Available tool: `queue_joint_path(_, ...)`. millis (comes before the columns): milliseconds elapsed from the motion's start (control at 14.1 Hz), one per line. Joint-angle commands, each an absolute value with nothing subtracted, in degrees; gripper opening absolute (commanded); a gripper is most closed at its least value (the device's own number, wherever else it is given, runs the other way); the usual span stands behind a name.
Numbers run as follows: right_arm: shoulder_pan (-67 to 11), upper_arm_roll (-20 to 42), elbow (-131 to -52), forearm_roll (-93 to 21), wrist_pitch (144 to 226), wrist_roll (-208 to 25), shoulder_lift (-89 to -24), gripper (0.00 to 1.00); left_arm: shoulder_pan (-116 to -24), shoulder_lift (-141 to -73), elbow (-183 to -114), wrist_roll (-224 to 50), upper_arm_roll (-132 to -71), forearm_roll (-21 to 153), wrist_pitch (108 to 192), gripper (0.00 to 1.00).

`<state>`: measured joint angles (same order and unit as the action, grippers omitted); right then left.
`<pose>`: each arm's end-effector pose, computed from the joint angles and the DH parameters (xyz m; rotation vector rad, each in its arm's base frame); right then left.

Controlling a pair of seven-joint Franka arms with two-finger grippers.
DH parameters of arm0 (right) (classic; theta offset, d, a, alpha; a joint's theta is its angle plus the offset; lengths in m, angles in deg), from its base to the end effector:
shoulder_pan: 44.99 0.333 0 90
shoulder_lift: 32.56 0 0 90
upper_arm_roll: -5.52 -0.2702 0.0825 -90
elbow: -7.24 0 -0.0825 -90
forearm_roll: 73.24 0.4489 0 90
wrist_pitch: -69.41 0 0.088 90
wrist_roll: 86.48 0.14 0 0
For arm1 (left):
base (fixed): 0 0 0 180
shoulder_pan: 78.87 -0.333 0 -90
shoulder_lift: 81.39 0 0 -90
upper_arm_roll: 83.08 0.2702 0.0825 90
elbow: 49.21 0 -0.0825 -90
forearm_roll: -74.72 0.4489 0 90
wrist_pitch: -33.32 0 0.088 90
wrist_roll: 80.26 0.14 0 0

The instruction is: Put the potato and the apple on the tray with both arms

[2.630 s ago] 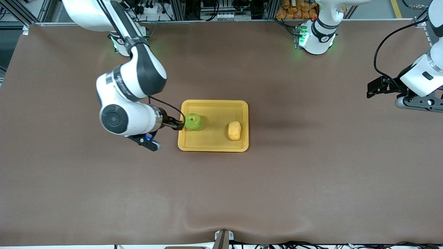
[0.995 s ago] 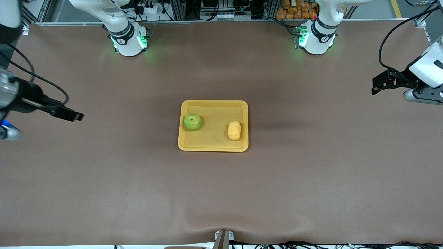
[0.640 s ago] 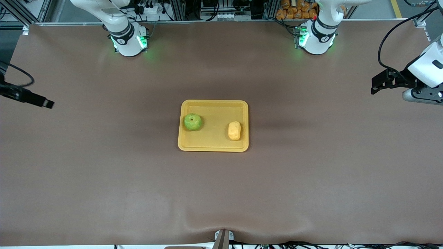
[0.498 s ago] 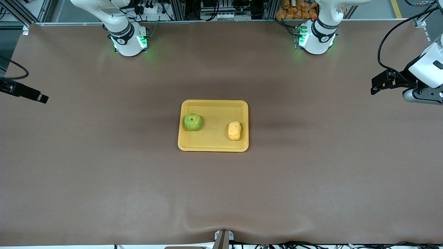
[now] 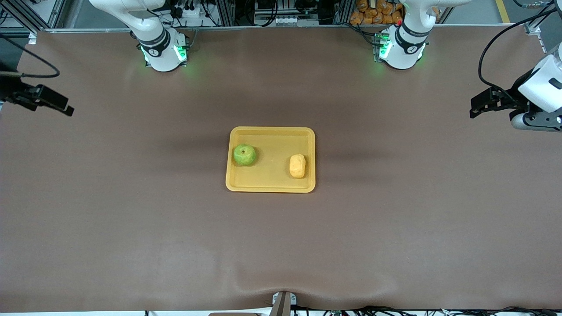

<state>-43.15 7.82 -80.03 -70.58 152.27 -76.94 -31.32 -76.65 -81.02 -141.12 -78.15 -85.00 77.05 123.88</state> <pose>0.5989 0.0019 0.5738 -3.0865 0.2630 0.0912 0.6161 -0.0390 0.5328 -3.0956 0.1702 0.0254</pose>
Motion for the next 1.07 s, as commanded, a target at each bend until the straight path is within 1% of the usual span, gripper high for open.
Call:
queue_joint_path(0, -43.50, 7.45, -81.45, -71.93, 153.35, -78.13, -28.95, 1.00, -76.85, -80.60, -140.44, -77.88, -85.02, 77.18, 122.53, 1.00)
queue_joint_path(213, -43.68, 7.45, -78.64, -72.01, 153.35, -82.50, -30.62, 1.00, -76.94, -80.51, -140.36, -77.80, -84.66, 77.18, 122.08, 1.00)
queue_joint_path(427, -44.82, 7.89, -78.72, -72.01, 153.26, -84.81, -30.80, 1.00, -77.03, -80.51, -140.36, -77.80, -84.58, 77.18, 121.56, 1.00)
queue_joint_path(995, -44.82, 7.80, -78.89, -73.68, 153.17, -85.25, -30.80, 1.00, -77.03, -80.60, -140.27, -77.88, -84.58, 77.18, 120.94, 1.00)
